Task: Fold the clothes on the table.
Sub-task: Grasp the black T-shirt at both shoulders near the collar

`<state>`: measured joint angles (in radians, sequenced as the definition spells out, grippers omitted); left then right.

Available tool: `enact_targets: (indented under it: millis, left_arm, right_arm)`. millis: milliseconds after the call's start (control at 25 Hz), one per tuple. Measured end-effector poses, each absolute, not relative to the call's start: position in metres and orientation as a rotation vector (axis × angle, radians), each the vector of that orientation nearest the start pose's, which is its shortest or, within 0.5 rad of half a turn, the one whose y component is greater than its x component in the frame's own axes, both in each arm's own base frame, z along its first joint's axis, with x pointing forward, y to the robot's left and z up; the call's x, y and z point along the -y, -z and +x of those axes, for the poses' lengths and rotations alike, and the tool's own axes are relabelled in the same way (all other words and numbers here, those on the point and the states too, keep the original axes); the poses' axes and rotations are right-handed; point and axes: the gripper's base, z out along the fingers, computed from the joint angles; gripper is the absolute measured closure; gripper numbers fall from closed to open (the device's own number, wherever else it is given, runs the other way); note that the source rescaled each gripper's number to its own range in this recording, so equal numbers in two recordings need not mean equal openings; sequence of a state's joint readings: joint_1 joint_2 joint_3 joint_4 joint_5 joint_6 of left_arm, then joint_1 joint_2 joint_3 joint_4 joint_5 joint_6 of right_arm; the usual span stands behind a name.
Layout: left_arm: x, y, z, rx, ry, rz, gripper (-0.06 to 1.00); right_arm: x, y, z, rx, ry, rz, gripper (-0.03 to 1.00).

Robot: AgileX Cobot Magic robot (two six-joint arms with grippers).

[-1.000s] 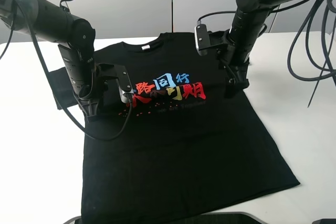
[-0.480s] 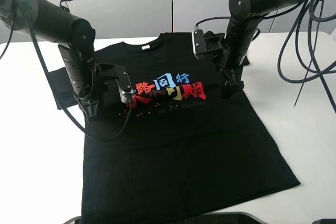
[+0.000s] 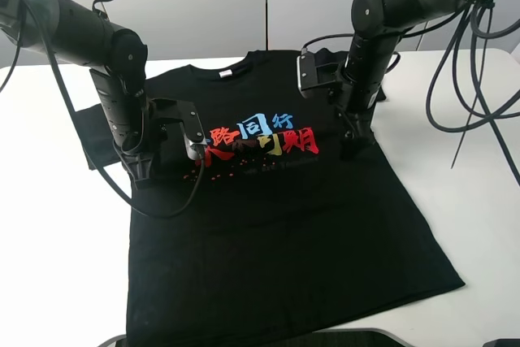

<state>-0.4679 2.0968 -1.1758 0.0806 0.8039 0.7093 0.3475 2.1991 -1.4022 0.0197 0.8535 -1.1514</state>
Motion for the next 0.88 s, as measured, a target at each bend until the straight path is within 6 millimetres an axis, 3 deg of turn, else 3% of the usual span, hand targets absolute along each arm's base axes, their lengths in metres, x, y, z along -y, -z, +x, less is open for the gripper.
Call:
enact_targets:
  millis: [760, 880]
  left_arm:
    - [0.1552, -0.0863, 0.3187, -2.607, -0.077, 1.871, 0.67]
    - [0.1552, -0.0863, 0.3187, -2.607, -0.077, 1.871, 0.67]
  right_arm:
    - [-0.1421, -0.0879, 0.3786, -2.294, -0.067, -2.101, -0.03]
    - [-0.1422, -0.0879, 0.3784, -2.288, -0.070, -2.108, 0.13]
